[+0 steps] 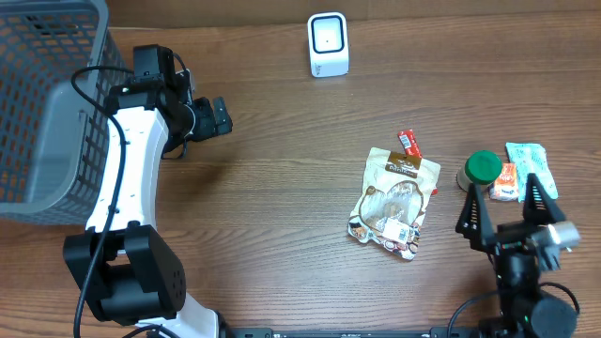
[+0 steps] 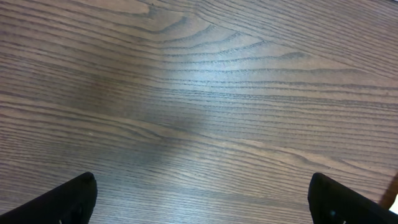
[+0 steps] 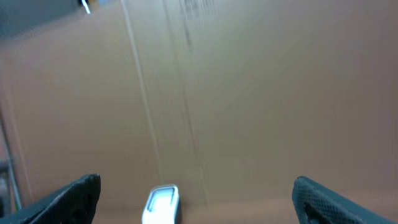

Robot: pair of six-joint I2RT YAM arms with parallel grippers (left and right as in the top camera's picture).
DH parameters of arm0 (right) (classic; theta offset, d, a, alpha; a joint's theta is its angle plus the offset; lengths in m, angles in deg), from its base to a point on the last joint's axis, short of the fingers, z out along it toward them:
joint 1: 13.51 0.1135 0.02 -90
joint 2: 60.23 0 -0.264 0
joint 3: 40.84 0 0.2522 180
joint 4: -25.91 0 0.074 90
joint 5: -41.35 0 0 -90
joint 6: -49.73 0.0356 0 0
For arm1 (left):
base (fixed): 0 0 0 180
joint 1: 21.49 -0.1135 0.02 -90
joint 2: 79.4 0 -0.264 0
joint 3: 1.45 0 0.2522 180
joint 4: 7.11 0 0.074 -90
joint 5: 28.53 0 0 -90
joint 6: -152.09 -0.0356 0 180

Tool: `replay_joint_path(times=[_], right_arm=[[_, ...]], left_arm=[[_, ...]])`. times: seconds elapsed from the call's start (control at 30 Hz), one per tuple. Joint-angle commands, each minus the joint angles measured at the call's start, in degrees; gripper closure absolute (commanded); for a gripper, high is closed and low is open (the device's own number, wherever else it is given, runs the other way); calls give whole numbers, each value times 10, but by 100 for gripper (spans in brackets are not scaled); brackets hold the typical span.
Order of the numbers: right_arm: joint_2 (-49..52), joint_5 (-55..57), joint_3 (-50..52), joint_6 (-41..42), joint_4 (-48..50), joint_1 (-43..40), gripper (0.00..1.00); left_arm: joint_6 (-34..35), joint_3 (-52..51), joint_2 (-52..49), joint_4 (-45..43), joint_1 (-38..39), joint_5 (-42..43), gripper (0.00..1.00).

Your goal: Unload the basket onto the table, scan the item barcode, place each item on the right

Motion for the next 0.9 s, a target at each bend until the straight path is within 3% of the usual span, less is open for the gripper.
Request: replay_joint_path(times=[0.0, 0.17, 0.4, 0.87], right_arm=[[-6, -4, 6, -9, -43, -5, 0], [-6, -6, 6, -17, -202, -5, 0], [-6, -16, 6, -81, -202, -5, 0], [-6, -14, 6, -81, -202, -5, 0]], left_arm=[[9, 12, 11, 0, 3, -2, 0], [9, 12, 11, 0, 3, -2, 0], [9, 12, 11, 0, 3, -2, 0], [9, 12, 11, 0, 3, -2, 0]])
